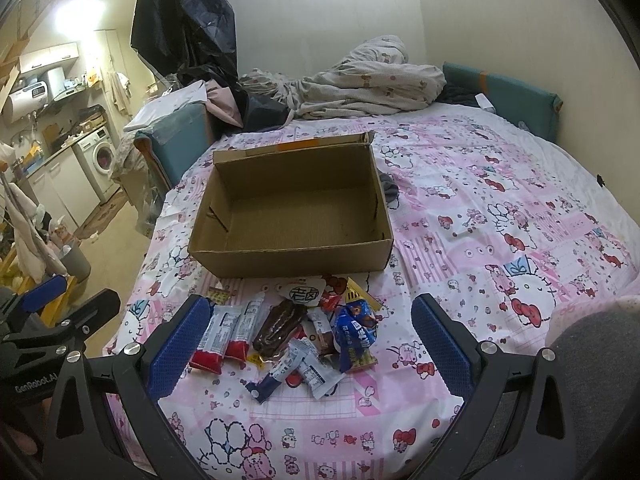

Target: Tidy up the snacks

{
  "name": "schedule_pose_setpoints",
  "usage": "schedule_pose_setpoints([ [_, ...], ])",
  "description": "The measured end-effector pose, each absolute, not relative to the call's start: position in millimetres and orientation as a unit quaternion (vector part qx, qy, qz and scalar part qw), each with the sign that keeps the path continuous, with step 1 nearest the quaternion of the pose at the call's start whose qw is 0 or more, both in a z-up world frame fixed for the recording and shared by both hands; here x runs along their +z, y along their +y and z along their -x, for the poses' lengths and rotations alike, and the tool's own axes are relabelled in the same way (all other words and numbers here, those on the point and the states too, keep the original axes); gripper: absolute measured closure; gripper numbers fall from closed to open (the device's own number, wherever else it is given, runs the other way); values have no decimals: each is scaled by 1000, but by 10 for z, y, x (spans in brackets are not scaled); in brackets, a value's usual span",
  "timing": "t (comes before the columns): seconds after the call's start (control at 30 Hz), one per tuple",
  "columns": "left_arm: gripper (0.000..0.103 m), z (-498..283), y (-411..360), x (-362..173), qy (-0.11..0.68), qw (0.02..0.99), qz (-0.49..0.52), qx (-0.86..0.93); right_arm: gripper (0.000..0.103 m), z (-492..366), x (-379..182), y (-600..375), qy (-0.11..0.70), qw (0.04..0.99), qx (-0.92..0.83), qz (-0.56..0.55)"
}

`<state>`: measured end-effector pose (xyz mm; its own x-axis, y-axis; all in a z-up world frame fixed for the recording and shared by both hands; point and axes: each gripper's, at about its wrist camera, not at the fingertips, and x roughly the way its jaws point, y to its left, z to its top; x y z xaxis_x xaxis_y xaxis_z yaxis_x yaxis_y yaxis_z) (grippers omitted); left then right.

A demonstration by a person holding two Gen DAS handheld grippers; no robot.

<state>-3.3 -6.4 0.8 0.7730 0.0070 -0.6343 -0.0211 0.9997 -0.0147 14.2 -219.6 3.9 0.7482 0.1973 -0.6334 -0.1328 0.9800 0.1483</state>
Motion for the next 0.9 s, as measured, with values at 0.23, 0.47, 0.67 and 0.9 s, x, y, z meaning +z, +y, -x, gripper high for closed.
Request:
schedule_pose_setpoints([
  [0.23,0,29,-44,19,345,939,16,1,0,-160,36,-2217,353,929,92,-55],
  [0.47,0,-93,-15,97,361,932,24,-2,0,-191,42,-2249,364,924,99,-66],
  [0.67,0,-366,-45,206,382,924,10,-4,0,-437,121,-2402,387,913,96,-89],
  [0.9,0,-805,-39,181,423,906,-4,-21,0,-891,-1,-2574,458,880,74,-98],
])
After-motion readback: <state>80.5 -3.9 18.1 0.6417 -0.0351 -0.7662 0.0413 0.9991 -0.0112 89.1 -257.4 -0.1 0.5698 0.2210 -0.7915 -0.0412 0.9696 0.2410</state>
